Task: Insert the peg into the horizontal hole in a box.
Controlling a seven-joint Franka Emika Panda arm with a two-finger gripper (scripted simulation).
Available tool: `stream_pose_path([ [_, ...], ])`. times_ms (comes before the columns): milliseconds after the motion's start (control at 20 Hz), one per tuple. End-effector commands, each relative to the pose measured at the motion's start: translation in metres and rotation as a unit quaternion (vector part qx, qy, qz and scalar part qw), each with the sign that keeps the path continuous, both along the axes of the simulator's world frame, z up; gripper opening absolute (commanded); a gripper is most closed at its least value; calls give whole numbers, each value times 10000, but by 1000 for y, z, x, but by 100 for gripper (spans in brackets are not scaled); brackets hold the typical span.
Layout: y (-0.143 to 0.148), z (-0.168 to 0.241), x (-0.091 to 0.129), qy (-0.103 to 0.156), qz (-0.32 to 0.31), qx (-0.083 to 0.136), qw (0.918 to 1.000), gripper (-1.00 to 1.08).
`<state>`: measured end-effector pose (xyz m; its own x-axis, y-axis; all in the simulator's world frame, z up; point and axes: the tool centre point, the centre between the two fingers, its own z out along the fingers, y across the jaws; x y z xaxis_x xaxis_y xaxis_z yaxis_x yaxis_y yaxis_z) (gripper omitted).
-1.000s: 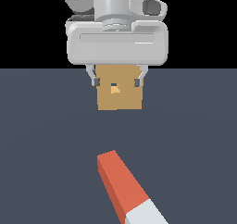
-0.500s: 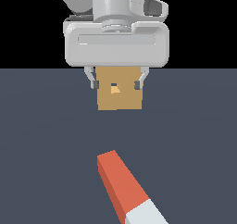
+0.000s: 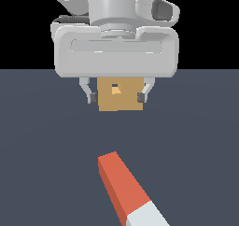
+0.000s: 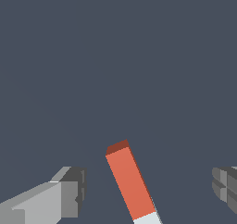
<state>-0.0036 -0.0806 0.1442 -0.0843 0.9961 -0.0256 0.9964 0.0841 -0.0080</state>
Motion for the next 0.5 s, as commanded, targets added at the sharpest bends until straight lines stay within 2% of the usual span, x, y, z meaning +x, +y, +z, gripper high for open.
stream_pose_path([
  [0,-15,-6,1,0,168,11,9999,100],
  [450,-73,-32,11,-4,844,58,9964,100],
])
